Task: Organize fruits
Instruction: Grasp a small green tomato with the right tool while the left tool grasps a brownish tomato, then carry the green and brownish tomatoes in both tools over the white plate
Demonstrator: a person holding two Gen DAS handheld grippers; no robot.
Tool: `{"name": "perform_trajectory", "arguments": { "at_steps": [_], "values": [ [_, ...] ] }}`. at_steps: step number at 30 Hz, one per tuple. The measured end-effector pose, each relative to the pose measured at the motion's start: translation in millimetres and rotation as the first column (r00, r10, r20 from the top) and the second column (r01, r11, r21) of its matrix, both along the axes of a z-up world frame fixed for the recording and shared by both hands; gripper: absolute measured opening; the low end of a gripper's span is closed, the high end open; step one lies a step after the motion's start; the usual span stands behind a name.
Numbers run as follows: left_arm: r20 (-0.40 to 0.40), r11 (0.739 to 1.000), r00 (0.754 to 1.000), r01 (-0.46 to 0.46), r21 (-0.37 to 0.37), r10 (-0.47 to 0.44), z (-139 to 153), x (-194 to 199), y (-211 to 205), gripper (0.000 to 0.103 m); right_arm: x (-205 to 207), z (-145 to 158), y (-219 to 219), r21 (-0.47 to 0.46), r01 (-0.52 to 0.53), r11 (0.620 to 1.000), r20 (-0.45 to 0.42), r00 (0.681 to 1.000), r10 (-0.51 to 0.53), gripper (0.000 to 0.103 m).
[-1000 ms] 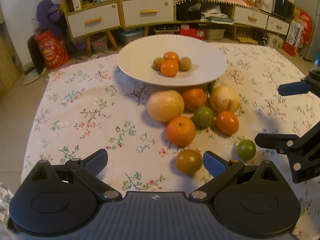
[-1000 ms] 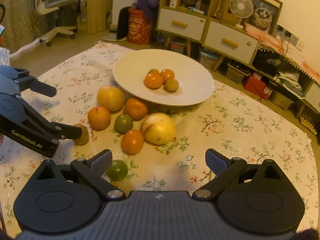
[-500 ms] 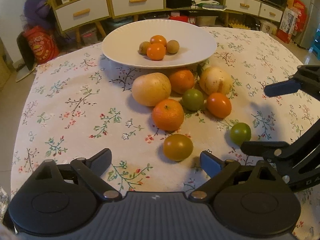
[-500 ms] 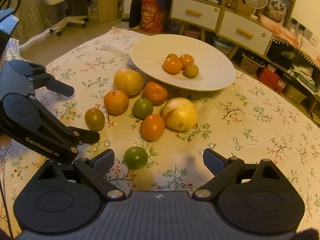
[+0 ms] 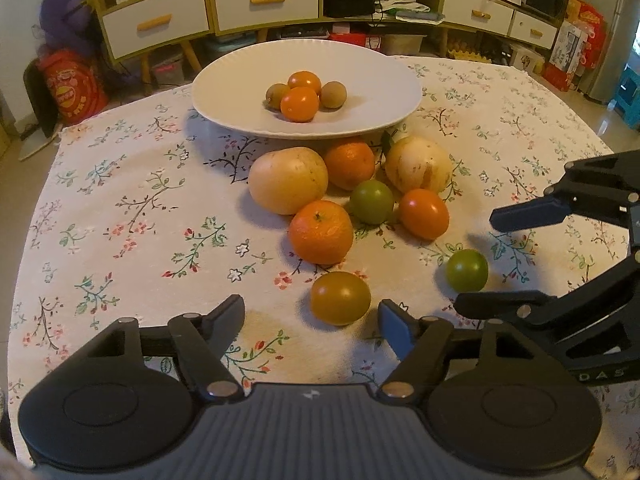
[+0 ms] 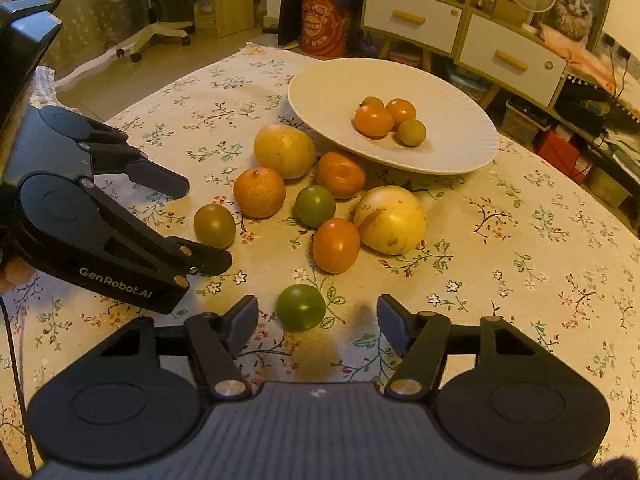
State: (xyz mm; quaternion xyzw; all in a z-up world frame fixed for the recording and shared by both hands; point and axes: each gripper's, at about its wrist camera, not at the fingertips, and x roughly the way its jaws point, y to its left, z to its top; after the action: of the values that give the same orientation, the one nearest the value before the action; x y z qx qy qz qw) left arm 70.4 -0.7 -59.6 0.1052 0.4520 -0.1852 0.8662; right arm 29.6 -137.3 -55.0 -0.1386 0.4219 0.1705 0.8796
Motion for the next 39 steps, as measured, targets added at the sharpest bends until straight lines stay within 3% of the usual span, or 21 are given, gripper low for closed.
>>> {"name": "perform_trajectory", "arguments": {
  "at_steps": [25,29,39],
  "values": [
    [0.001,0.998,1.0,0.024,-0.055,-0.023,2.9,-0.2,-4.3,0.026,-2.2,-0.3,6.1,0.015,-0.039,0.999,-0.023,0.999,0.039,0.025],
    [-0.002,0.998,1.0,0.03,-0.061,-0.03,3.0,-0.2,-4.1,0.015,-1.5,-0.1,6.5,0.011,-0.041,0.999,-0.021,0.999,0.042,0.024],
    [-0.004,0.997,0.999,0.048,-0.068,-0.048,5.4,-2.2,-5.8,0.014,-1.2,4.1,5.5,0.015,-0.033,0.999,-0.009,0.999,0.033,0.024]
  ]
}}
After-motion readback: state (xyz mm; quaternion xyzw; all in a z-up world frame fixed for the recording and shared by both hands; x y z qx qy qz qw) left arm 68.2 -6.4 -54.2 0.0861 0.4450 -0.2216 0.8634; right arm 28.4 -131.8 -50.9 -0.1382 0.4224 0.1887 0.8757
